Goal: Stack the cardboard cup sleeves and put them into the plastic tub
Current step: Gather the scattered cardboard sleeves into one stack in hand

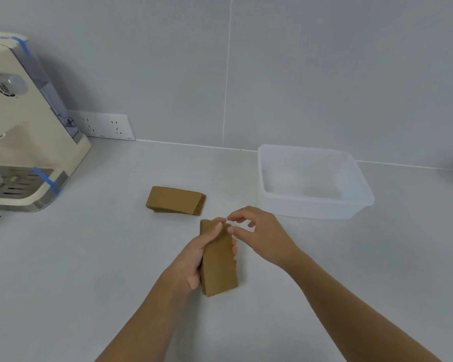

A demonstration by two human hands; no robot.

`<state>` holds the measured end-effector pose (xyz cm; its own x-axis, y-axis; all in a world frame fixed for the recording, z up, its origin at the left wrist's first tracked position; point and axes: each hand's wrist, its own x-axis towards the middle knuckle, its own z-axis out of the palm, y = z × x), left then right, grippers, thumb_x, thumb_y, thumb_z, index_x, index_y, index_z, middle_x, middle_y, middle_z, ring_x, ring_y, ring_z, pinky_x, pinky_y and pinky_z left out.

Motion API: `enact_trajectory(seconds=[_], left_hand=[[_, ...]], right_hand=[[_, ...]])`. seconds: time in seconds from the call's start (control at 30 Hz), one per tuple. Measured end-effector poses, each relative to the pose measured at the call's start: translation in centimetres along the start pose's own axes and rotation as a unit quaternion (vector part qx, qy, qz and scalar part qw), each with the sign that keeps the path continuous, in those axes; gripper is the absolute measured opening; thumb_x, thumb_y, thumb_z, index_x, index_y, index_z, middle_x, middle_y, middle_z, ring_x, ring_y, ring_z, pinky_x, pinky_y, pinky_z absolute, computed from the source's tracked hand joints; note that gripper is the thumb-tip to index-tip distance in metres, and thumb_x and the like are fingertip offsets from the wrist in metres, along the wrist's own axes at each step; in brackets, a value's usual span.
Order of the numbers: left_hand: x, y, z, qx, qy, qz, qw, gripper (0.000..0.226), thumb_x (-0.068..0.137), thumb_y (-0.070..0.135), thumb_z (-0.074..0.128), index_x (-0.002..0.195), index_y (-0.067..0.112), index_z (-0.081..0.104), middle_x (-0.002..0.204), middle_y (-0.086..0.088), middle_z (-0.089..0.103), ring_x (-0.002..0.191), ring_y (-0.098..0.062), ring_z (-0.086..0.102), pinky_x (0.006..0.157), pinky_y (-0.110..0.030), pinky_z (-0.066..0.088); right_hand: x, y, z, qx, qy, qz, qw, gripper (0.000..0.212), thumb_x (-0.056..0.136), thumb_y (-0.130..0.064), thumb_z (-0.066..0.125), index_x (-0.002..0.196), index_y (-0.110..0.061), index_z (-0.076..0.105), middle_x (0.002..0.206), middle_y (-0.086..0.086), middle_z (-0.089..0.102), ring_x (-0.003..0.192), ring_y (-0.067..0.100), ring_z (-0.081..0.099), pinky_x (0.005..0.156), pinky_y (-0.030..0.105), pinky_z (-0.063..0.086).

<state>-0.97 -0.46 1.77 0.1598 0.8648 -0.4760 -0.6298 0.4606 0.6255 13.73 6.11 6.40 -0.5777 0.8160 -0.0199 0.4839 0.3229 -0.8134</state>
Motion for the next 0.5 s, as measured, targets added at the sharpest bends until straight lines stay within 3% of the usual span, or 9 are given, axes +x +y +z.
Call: enact_trajectory(seconds=[0.1,0.23,0.37,0.5], left_hand=[[-0.7,1.0,-0.1,0.083,-0.047,-0.022,0.995,0.053,0.066,0.04,0.079,0.115,0.024,0.063,0.087,-0.011,0.068,0.075,-0.025,0.065,0.073,-0.041,0.054],[-1.1,1.9,-0.3,0.133,-0.044,-0.052,0.989,0.058,0.064,0.037,0.08,0.113,0.012,0.06,0.088,-0.013,0.07,0.075,-0.025,0.066,0.071,-0.04,0.056],[-1.6,2.4,-0.5,0.139,-0.055,-0.069,0.986,0.062,0.063,0.037,0.081,0.113,0.012,0.056,0.088,-0.014,0.071,0.075,-0.025,0.067,0.067,-0.038,0.057],[-2.0,2.9,-1.2,0.128,-0.071,-0.049,0.988,0.058,0.066,0.04,0.079,0.115,0.017,0.06,0.104,-0.017,0.071,0.089,-0.029,0.067,0.074,-0.041,0.057]], right_hand=[[1.4,-0.9,-0.5,-0.008,-0.065,-0.01,0.998,0.026,0.083,-0.024,0.061,0.108,-0.029,0.063,0.103,-0.019,0.059,0.095,-0.015,0.048,0.075,0.003,0.036],[3.0,-1.8,-0.4,-0.013,-0.147,-0.004,0.989,0.033,0.082,-0.017,0.061,0.113,-0.027,0.062,0.102,-0.019,0.06,0.092,-0.014,0.051,0.071,-0.005,0.035],[3.7,-2.2,-0.1,0.035,-0.17,0.024,0.985,0.025,0.074,-0.012,0.07,0.097,-0.02,0.067,0.085,-0.013,0.062,0.078,-0.005,0.057,0.068,0.003,0.044],[3.9,-2.4,0.2,0.104,-0.156,0.034,0.982,0.021,0.071,-0.006,0.074,0.083,-0.021,0.067,0.077,-0.005,0.063,0.073,0.004,0.057,0.069,0.01,0.048]])
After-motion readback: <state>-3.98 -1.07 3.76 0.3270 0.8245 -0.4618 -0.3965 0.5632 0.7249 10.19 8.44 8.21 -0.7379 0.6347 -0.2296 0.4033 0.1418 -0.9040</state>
